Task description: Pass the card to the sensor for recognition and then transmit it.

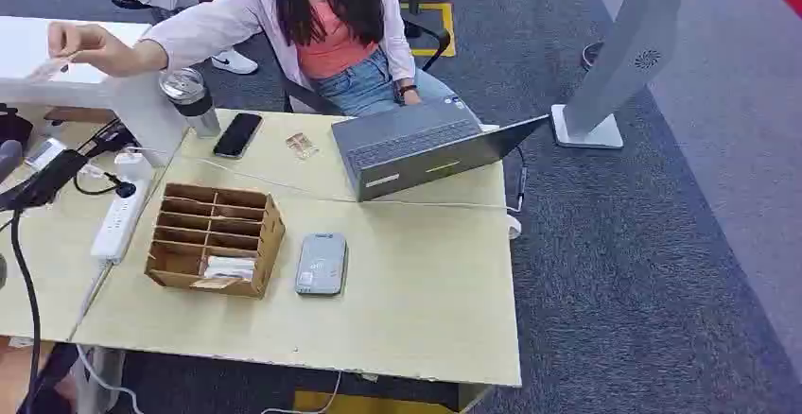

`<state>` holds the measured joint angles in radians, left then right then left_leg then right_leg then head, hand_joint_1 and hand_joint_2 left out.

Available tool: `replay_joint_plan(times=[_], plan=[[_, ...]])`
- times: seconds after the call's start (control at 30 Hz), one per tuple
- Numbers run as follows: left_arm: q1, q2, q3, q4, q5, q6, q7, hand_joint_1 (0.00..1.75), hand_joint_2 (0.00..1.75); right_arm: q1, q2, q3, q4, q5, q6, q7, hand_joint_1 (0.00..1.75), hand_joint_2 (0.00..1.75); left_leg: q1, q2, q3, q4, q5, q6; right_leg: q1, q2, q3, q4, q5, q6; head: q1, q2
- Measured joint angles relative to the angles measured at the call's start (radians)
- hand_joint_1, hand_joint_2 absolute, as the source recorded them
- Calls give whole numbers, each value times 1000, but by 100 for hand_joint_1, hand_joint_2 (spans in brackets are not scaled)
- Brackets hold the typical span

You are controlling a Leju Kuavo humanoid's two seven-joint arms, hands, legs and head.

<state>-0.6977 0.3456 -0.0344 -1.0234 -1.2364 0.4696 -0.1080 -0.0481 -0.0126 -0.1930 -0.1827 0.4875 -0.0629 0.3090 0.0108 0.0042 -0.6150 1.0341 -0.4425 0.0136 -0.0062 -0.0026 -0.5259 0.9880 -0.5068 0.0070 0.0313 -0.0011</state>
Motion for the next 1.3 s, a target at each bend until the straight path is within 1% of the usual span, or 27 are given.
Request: replay_joint_plan(times=[0.13,0.47,0.5,0.53,0.63,0.87,1.07,1.2,1.3], plan=[[-5,2,-24,50,-4,5,2,0,175,1,-4,6,0,8,11,-14,0,175,0,0,-1,0,0,0,0,1,-1,0,0,0,0,0],[-4,14,-43,103,0,4,2,0,175,3,-8,8,0,14,13,-19,0,175,0,0,-2,0,0,0,0,1,-2,0,0,0,0,0],[-3,14,-45,106,-3,5,2,7,175,3,-8,8,0,14,13,-19,0,175,0,0,-2,0,0,0,0,1,-2,0,0,0,0,0],[-2,14,-48,109,-4,6,2,175,175,3,-8,8,0,14,13,-19,0,175,0,0,-2,0,0,0,0,1,-2,0,0,0,0,0],[5,14,-51,117,-9,17,5,175,175,4,-9,8,0,17,14,-23,0,175,0,1,-2,0,0,0,0,1,-2,0,0,0,0,0],[21,13,-59,141,-24,15,-1,175,175,4,-12,7,0,25,24,-32,0,175,0,1,-3,0,0,0,0,1,-2,0,0,0,0,0],[28,6,-74,153,-35,5,-19,175,175,5,-13,7,0,31,27,-45,0,175,0,0,-3,0,0,0,0,1,-2,0,0,0,0,0],[53,-3,-97,148,-39,-12,-23,175,175,7,-13,7,0,34,27,-51,0,175,0,0,-3,0,0,0,0,1,-2,0,0,0,0,0],[90,-11,-120,115,-45,-25,-24,175,175,9,-13,1,0,34,27,-56,0,175,0,1,-3,0,0,0,0,1,-2,0,0,0,0,0]])
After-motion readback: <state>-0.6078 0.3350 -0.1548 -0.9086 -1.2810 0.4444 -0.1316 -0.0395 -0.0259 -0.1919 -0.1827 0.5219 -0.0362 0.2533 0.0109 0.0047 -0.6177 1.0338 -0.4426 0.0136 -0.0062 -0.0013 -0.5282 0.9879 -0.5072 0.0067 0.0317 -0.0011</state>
